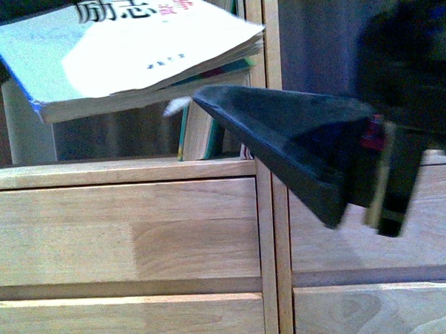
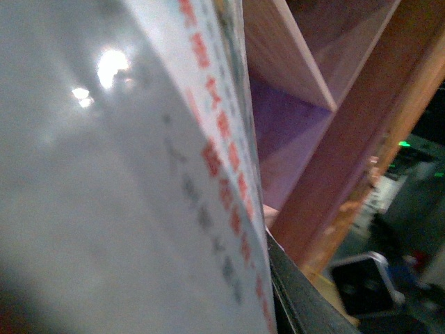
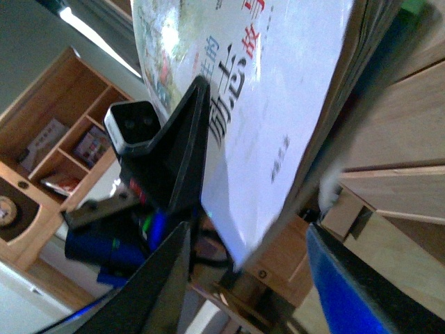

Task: Organize books on shelf

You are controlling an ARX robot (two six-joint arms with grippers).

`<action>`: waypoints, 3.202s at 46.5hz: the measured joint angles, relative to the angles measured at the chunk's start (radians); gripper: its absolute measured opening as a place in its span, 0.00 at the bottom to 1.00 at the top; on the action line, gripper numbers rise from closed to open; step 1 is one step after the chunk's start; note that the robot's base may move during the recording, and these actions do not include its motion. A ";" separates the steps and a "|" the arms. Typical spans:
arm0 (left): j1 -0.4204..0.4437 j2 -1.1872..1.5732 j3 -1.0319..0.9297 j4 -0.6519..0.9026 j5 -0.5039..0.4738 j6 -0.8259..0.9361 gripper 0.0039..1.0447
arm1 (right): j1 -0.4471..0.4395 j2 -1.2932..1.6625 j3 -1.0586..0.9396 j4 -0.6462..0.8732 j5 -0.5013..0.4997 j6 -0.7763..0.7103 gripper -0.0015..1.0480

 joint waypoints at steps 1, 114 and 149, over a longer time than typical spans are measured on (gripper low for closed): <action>0.007 -0.006 0.001 -0.012 -0.019 0.017 0.07 | -0.008 -0.024 -0.014 -0.016 -0.008 -0.011 0.54; -0.201 0.793 0.911 -0.420 -0.790 1.290 0.93 | -0.570 -0.739 -0.236 -0.523 -0.332 -0.238 0.93; -0.093 -0.069 0.044 -0.411 -0.585 0.851 0.93 | -0.570 -0.739 -0.237 -0.524 -0.332 -0.238 0.93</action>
